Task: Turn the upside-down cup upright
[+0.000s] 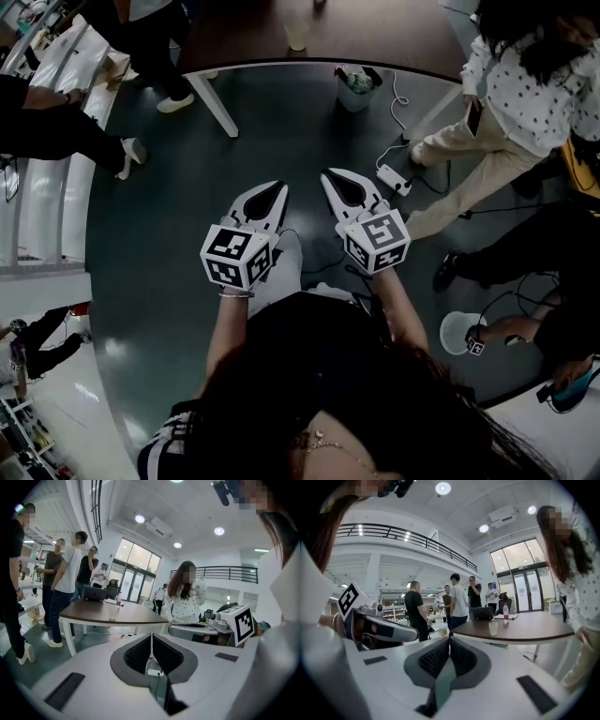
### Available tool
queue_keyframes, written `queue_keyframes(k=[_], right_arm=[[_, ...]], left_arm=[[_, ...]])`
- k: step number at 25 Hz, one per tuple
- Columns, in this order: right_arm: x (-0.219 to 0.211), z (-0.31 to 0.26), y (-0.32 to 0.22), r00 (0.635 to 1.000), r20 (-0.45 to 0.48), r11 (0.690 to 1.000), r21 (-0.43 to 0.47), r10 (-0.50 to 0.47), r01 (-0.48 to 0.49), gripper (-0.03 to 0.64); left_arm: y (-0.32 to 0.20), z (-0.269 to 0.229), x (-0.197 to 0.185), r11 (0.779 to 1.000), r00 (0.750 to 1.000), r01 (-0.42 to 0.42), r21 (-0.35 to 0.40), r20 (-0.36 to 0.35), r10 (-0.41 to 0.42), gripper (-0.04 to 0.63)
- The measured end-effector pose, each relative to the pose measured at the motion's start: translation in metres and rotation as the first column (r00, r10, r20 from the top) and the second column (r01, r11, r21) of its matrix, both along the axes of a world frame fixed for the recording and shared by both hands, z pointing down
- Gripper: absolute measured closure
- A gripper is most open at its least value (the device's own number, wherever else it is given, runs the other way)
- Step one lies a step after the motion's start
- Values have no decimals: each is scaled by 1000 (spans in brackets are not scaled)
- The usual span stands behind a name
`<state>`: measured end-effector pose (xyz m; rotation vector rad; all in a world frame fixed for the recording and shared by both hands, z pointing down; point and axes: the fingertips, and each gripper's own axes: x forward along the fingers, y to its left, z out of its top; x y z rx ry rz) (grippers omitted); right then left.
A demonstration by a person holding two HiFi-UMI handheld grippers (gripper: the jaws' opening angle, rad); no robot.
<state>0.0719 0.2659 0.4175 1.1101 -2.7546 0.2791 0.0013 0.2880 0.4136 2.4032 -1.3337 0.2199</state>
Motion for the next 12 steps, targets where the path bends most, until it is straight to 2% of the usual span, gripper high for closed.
queue_keyframes(k=[12], right_arm=[[-55, -14, -105, 999, -14, 999, 2, 41, -41, 600]], left_arm=[[-108, -13, -52, 999, 998, -48, 4, -27, 48, 578]])
